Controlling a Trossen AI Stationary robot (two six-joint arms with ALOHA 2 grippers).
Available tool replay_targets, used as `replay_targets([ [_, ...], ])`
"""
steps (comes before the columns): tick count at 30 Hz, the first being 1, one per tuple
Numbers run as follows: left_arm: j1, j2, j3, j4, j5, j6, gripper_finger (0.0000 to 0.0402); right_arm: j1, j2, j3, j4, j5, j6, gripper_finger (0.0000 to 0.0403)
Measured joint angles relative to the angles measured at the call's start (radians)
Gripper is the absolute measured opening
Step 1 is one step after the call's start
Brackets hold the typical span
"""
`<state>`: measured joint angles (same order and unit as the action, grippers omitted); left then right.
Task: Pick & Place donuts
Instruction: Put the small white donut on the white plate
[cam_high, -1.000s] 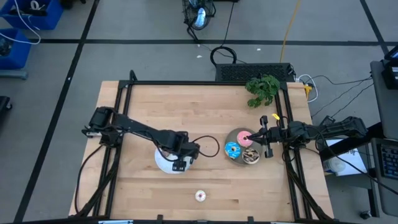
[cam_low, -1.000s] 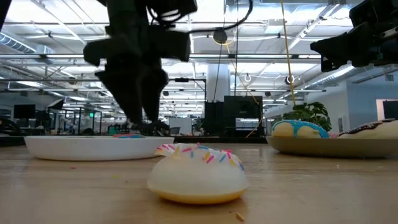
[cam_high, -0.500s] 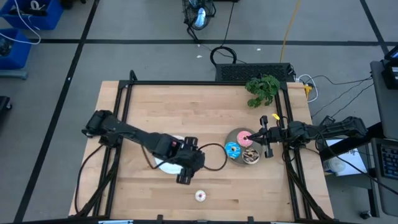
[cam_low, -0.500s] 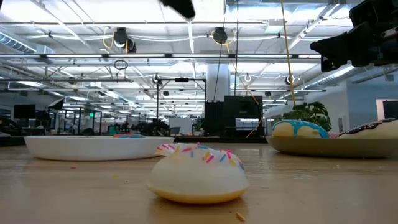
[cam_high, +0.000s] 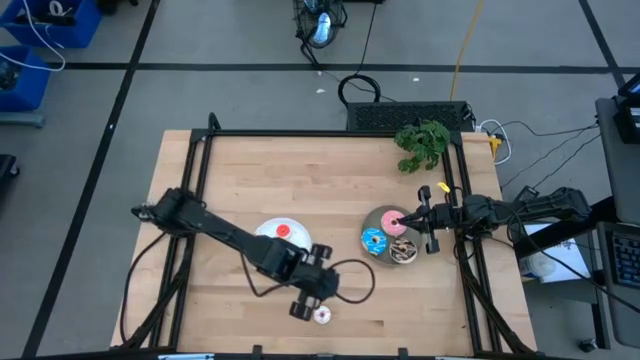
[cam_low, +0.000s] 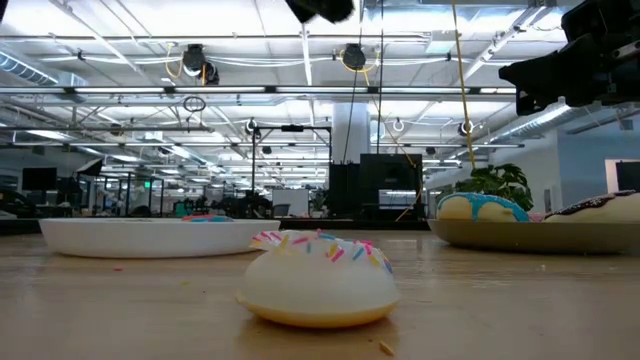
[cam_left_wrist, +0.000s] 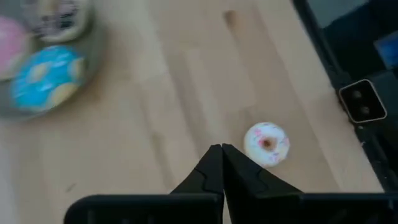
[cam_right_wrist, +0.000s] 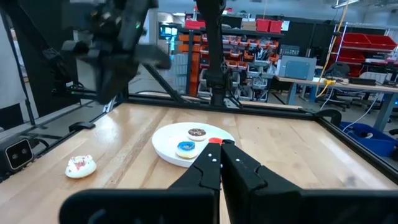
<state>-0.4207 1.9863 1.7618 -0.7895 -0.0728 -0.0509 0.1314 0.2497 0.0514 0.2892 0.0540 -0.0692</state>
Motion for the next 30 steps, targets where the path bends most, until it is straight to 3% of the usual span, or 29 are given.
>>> replay_targets([
  [8, -0.003, 0.132, 0.049, 0.074, 0.002, 0.046, 0.0029, 0.000, 0.000, 0.000, -0.002, -0.002, -0.002, 0.0000],
  [12, -0.022, 0.211, 0.114, 0.058, 0.049, 0.042, 0.0062, 0.000, 0.000, 0.000, -0.003, -0.002, -0.002, 0.0000],
  [17, -0.048, 0.256, 0.157, 0.016, 0.107, 0.047, 0.0150, 0.000, 0.000, 0.000, -0.004, -0.003, -0.002, 0.0000],
  [25, -0.061, 0.271, 0.153, -0.060, 0.048, 0.055, 0.0323, 0.000, 0.000, 0.000, -0.003, -0.003, -0.002, 0.0000],
  [30, -0.059, 0.326, 0.153, -0.055, 0.092, 0.079, 0.0385, 0.000, 0.000, 0.000, -0.003, -0.003, -0.002, 0.0000],
])
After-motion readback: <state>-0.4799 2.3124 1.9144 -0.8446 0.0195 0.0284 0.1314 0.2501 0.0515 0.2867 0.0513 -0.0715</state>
